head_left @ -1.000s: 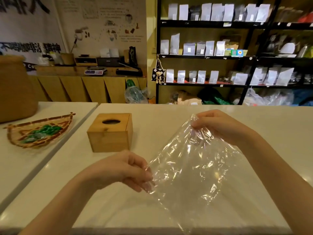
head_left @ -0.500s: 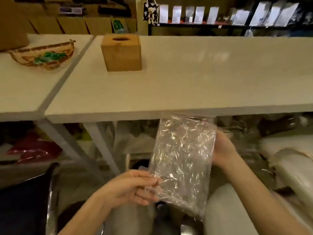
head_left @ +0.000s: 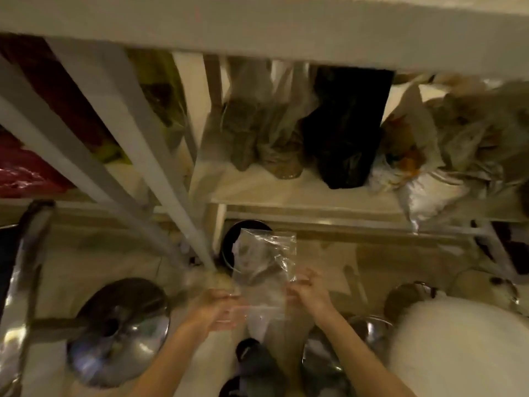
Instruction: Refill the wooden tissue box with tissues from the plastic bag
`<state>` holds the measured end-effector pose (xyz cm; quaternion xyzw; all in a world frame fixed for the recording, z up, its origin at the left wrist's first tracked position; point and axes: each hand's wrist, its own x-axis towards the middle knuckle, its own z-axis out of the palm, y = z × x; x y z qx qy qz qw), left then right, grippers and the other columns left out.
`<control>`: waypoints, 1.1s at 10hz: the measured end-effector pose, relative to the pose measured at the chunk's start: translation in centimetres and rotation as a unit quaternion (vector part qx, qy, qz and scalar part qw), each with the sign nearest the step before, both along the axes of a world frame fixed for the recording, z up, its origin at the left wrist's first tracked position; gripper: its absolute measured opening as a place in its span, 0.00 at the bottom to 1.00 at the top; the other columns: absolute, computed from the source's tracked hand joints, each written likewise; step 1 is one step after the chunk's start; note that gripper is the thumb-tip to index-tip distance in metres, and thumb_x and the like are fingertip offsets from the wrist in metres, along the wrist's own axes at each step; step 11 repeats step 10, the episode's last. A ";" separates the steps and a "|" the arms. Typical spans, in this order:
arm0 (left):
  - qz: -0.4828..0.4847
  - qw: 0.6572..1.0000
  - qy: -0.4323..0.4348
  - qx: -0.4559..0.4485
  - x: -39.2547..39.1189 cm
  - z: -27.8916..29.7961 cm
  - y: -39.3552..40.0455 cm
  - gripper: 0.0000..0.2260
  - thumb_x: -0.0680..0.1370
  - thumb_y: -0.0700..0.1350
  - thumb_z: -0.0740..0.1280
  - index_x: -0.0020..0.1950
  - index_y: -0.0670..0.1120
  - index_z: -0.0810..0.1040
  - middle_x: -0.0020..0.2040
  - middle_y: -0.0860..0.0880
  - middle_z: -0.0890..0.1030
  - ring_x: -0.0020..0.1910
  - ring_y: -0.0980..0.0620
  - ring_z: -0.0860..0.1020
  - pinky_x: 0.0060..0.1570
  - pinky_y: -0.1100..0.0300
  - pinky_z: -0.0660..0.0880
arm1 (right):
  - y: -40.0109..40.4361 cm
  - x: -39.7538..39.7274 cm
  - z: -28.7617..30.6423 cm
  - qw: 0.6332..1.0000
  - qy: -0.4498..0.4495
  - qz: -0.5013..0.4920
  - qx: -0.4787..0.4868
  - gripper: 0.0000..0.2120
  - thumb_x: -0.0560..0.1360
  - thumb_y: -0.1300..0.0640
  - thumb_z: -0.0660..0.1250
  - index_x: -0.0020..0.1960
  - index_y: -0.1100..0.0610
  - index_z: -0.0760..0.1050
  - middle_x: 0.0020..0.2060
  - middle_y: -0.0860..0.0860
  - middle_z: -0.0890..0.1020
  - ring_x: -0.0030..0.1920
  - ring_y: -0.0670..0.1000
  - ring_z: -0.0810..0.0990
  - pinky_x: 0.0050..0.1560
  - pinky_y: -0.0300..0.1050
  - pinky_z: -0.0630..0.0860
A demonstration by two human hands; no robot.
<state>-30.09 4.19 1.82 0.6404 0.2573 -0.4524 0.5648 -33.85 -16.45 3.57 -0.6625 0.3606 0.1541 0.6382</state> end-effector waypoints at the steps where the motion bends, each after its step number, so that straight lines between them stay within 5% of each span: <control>1: 0.062 0.997 0.031 -0.042 2.2 -6.3 -0.6 0.13 0.73 0.49 0.63 0.48 0.39 0.76 0.38 0.40 0.81 0.31 0.48 0.79 0.28 0.62 0.73 | 0.6 2.2 -8.5 1.000 -0.013 -0.007 0.007 0.17 0.73 0.75 0.60 0.55 0.57 0.67 0.32 0.54 0.74 0.24 0.47 0.76 0.22 0.35 0.73; 2: 0.106 0.992 -0.072 0.018 4.2 -13.3 -1.5 0.04 0.74 0.43 0.64 0.43 0.43 0.75 0.31 0.41 0.79 0.19 0.51 0.76 0.16 0.67 0.68 | 1.2 4.9 -16.9 0.998 -0.010 0.018 -0.053 0.15 0.74 0.69 0.60 0.40 0.50 0.71 0.33 0.52 0.75 0.30 0.50 0.78 0.33 0.45 0.78; 3: 0.078 0.979 -0.171 0.083 6.2 -19.8 -1.8 0.09 0.75 0.33 0.63 0.41 0.47 0.75 0.39 0.39 0.78 0.28 0.44 0.76 0.17 0.66 0.71 | 1.6 7.1 -24.1 0.994 -0.001 0.054 -0.099 0.14 0.73 0.63 0.62 0.36 0.45 0.73 0.38 0.51 0.79 0.42 0.54 0.78 0.51 0.53 0.77; 5: 0.069 0.966 -0.214 0.123 8.8 -29.9 -2.9 0.13 0.75 0.37 0.66 0.59 0.43 0.71 0.43 0.39 0.80 0.29 0.44 0.80 0.21 0.61 0.76 | 1.7 9.8 -31.5 0.988 0.029 0.103 -0.107 0.18 0.78 0.63 0.56 0.29 0.57 0.63 0.26 0.50 0.65 0.29 0.47 0.64 0.31 0.41 0.62; 6: 0.069 0.976 -0.181 0.100 9.3 -32.1 -3.3 0.15 0.76 0.39 0.64 0.63 0.41 0.71 0.48 0.39 0.79 0.29 0.47 0.80 0.23 0.66 0.76 | 1.9 10.6 -33.6 0.977 0.023 0.170 -0.126 0.19 0.77 0.64 0.57 0.29 0.50 0.62 0.30 0.48 0.68 0.32 0.47 0.66 0.38 0.42 0.65; 7: 0.031 0.979 -0.166 0.116 9.4 -32.0 -3.6 0.17 0.78 0.44 0.62 0.65 0.41 0.70 0.61 0.38 0.76 0.49 0.41 0.78 0.45 0.54 0.77 | 2.2 10.8 -33.0 0.943 0.046 0.269 -0.189 0.12 0.79 0.57 0.53 0.40 0.55 0.72 0.53 0.57 0.73 0.55 0.59 0.69 0.59 0.50 0.61; 8: -0.006 0.990 -0.106 0.092 9.5 -29.9 -3.7 0.22 0.78 0.49 0.59 0.71 0.45 0.63 0.68 0.42 0.70 0.57 0.42 0.74 0.52 0.51 0.70 | 2.1 10.8 -32.6 0.910 0.062 0.332 -0.239 0.17 0.79 0.55 0.47 0.54 0.57 0.73 0.65 0.58 0.71 0.68 0.60 0.62 0.67 0.55 0.58; 9: -0.074 0.983 -0.120 0.119 9.4 -26.7 -3.6 0.25 0.78 0.52 0.58 0.73 0.45 0.58 0.73 0.43 0.65 0.68 0.41 0.67 0.63 0.51 0.66 | 2.1 10.5 -30.7 0.916 0.066 0.292 -0.269 0.22 0.76 0.48 0.45 0.60 0.52 0.72 0.68 0.56 0.70 0.69 0.60 0.62 0.68 0.56 0.59; 10: -0.128 0.963 -0.177 0.159 9.1 -23.0 -3.5 0.24 0.78 0.50 0.59 0.71 0.42 0.62 0.71 0.42 0.67 0.69 0.43 0.66 0.66 0.53 0.65 | 2.9 10.4 -25.3 0.952 -0.002 0.192 -0.236 0.17 0.79 0.54 0.54 0.65 0.56 0.71 0.66 0.57 0.73 0.69 0.59 0.64 0.68 0.52 0.64; 11: -0.128 0.963 -0.177 0.159 9.1 -23.0 -3.5 0.24 0.78 0.50 0.59 0.71 0.42 0.62 0.71 0.42 0.67 0.69 0.43 0.66 0.66 0.53 0.65 | 2.9 10.4 -25.3 0.952 -0.002 0.192 -0.236 0.17 0.79 0.54 0.54 0.65 0.56 0.71 0.66 0.57 0.73 0.69 0.59 0.64 0.68 0.52 0.64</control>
